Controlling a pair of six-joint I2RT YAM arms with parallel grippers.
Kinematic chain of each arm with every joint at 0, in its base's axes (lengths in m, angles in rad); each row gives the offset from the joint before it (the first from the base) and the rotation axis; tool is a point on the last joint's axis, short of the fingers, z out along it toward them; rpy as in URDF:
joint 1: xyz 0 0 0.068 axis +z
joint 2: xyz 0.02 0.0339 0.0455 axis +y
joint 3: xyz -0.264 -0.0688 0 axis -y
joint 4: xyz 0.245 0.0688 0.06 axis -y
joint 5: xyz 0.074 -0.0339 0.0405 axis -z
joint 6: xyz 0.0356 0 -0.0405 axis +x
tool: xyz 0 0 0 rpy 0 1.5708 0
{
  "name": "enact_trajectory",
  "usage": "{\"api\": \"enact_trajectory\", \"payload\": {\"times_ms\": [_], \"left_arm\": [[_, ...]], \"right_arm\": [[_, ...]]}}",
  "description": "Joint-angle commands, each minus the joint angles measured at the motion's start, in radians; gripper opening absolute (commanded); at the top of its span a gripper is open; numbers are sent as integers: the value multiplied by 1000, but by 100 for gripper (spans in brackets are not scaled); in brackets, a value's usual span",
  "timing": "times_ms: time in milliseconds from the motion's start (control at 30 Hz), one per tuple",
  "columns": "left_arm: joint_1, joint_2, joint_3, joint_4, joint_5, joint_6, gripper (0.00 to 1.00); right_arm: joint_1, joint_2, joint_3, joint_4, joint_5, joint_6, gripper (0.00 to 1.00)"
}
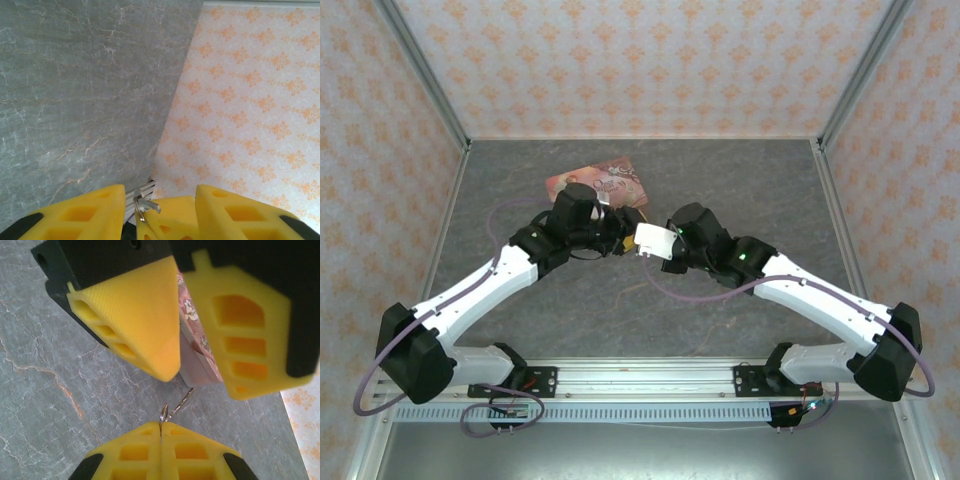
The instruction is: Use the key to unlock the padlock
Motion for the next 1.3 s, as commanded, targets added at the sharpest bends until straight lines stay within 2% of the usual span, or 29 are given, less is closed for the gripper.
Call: {"api": "enact_trajectory", "payload": {"times_ms": [0,233,667,867,967,1000,1067,1133,1267], "left_arm": [[-14,9,34,8,3,21,39],[-25,18,38,-11,-4,33,25],[-29,25,52,-62,-18,72,7],[-29,24,64,-104,-37,103,0],[-29,25,69,-122,-50,127,0],[-29,26,73,-126,-60,149,0],[-29,26,89,-150,-81,212,0],[-29,21,116,-178,-115,321,0],[-29,4,169,-216,-171,542,0]], "right_arm": [[6,2,32,-24,18,-17,0],[8,6,34,-18,23,-19,0],[8,13,38,-9,30,-16,0],[8,13,37,-7,35,-13,0],[9,10,40,-13,35,-4,0],[8,7,41,-20,31,-1,2],[8,-5,38,-37,15,10,21],[8,-28,27,-54,-10,23,33],[4,-87,-13,-60,-56,74,41]]}}
